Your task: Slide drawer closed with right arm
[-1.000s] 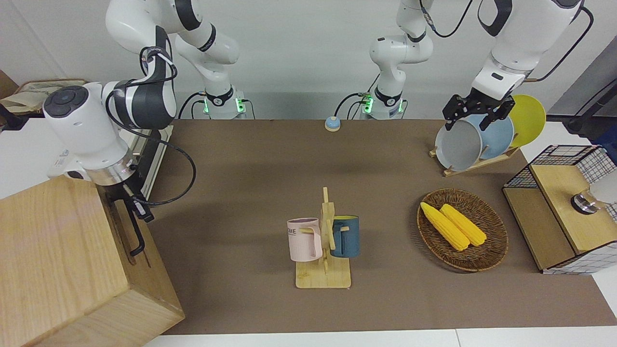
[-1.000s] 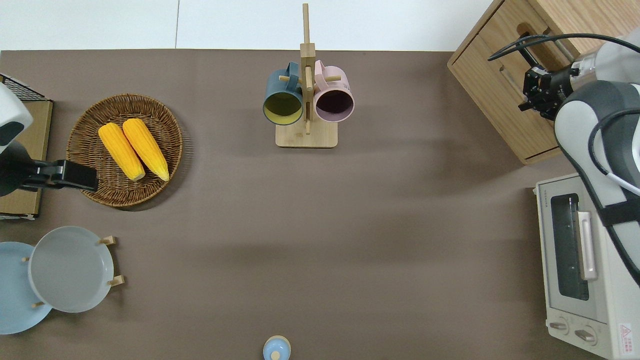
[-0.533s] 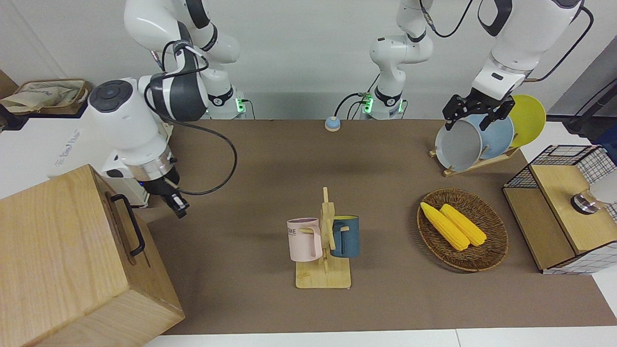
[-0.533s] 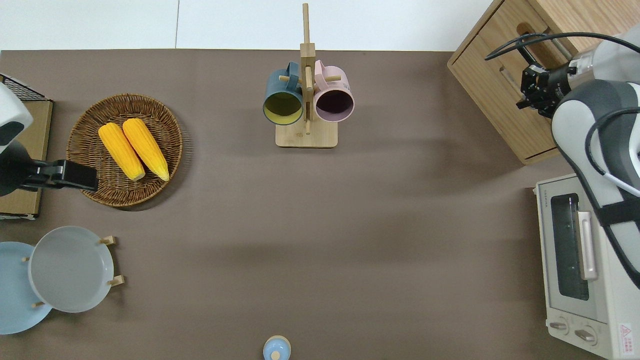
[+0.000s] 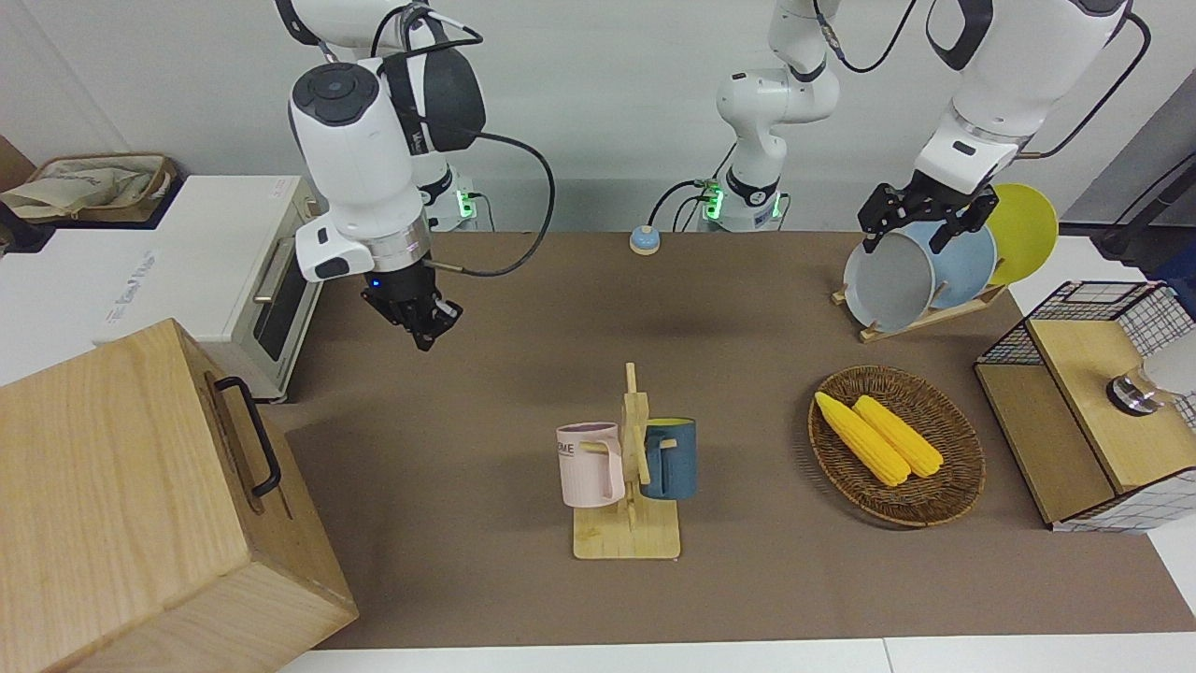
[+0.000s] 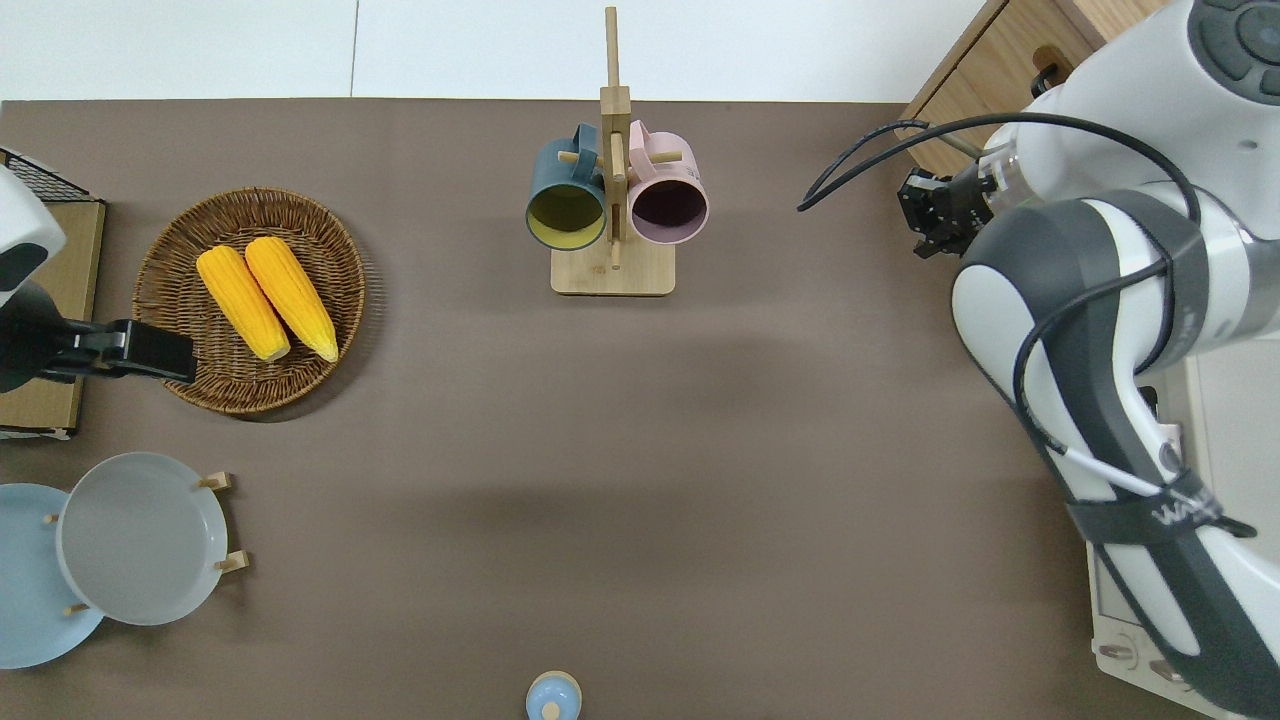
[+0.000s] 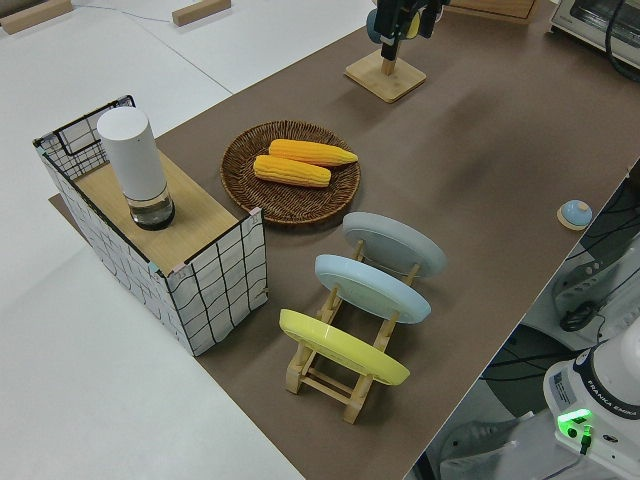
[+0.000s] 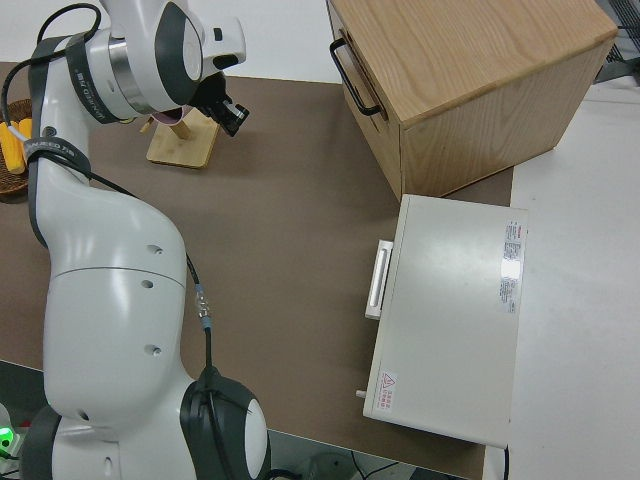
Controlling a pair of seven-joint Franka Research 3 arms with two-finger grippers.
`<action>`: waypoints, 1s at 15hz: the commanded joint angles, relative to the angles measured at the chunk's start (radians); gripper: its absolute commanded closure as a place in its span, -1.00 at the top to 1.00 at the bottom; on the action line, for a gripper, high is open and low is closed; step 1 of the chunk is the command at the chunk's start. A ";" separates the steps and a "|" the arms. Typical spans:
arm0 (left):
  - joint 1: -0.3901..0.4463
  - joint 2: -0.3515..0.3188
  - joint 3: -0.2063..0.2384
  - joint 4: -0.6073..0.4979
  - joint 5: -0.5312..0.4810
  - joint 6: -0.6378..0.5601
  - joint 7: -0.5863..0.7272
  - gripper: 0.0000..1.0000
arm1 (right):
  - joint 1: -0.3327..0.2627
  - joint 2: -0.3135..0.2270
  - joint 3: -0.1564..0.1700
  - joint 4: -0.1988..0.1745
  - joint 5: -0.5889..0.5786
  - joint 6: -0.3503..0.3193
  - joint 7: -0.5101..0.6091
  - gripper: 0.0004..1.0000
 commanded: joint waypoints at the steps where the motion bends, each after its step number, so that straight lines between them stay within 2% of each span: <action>1: 0.004 0.011 -0.006 0.024 0.017 -0.020 0.010 0.99 | -0.009 -0.105 -0.015 -0.086 0.059 -0.025 -0.242 -1.00; 4: 0.004 0.011 -0.006 0.026 0.017 -0.020 0.010 0.99 | -0.007 -0.132 -0.038 -0.086 0.065 -0.067 -0.396 -1.00; 7: 0.004 0.011 -0.006 0.026 0.017 -0.020 0.010 0.99 | -0.021 -0.142 -0.043 -0.083 0.064 -0.088 -0.433 -0.99; 8: 0.004 0.011 -0.006 0.026 0.017 -0.020 0.010 0.99 | -0.027 -0.142 -0.043 -0.081 0.064 -0.096 -0.433 -0.81; 9: 0.004 0.011 -0.006 0.026 0.017 -0.020 0.010 0.99 | -0.033 -0.142 -0.043 -0.078 0.062 -0.107 -0.434 -0.27; 10: 0.004 0.011 -0.006 0.026 0.017 -0.020 0.010 0.99 | -0.044 -0.142 -0.041 -0.077 0.062 -0.108 -0.434 0.46; 11: 0.004 0.011 -0.006 0.026 0.017 -0.020 0.010 0.99 | -0.048 -0.142 -0.041 -0.075 0.060 -0.108 -0.434 0.94; 15: 0.004 0.011 -0.006 0.024 0.017 -0.020 0.010 0.99 | -0.050 -0.142 -0.041 -0.071 0.060 -0.108 -0.433 0.97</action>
